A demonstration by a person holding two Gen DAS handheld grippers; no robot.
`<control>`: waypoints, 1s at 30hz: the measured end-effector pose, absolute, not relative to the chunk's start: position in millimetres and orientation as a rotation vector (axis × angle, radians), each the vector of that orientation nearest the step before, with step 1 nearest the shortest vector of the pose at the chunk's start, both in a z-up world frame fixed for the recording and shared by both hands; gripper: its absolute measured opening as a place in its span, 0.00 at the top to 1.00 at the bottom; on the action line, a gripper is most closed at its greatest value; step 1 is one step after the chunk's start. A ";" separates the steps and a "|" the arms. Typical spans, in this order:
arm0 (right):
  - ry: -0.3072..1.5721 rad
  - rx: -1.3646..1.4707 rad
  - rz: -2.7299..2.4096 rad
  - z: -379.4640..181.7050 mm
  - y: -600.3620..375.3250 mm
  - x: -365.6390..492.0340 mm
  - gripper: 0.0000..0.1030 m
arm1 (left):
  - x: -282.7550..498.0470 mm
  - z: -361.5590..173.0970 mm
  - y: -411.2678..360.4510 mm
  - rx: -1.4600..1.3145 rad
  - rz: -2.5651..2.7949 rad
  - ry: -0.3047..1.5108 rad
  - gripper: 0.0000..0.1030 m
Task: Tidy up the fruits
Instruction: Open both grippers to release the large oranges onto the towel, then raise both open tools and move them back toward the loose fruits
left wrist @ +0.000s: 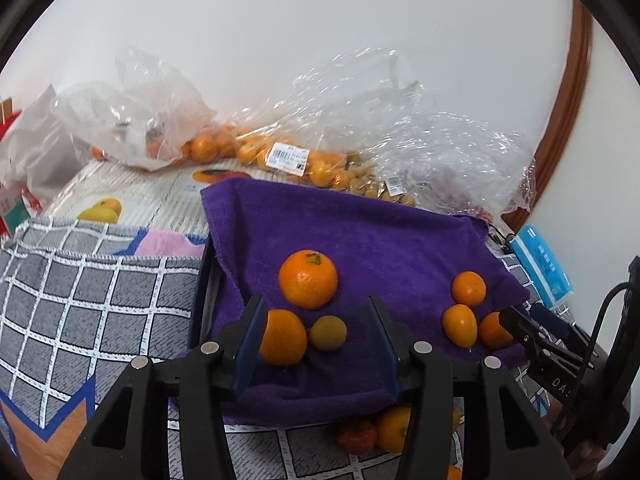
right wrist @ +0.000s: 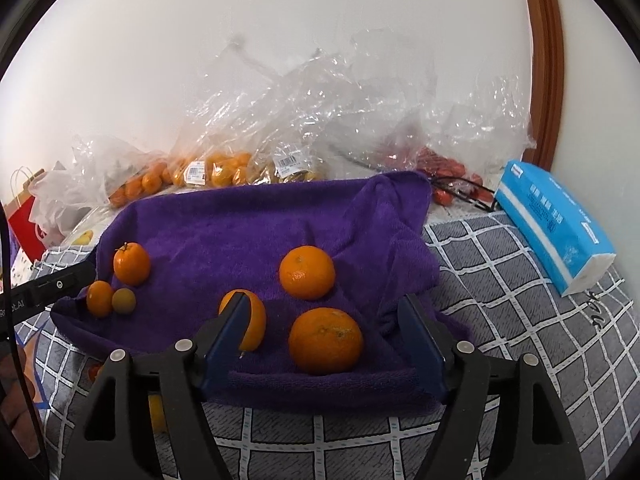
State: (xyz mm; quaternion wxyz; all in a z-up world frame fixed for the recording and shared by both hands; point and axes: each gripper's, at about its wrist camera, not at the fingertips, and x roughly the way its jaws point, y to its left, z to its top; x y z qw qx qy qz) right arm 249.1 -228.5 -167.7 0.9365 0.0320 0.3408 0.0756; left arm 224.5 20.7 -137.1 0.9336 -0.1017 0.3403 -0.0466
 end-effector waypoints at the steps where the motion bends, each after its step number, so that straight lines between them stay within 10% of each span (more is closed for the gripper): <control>1: 0.685 0.066 0.156 -166.3 -228.7 247.6 0.27 | 223.0 -136.1 19.7 -0.205 -0.097 0.689 0.53; 30: 0.797 0.191 0.119 -132.9 -230.8 181.3 0.39 | 160.9 -104.7 30.3 -0.127 -0.095 0.696 0.53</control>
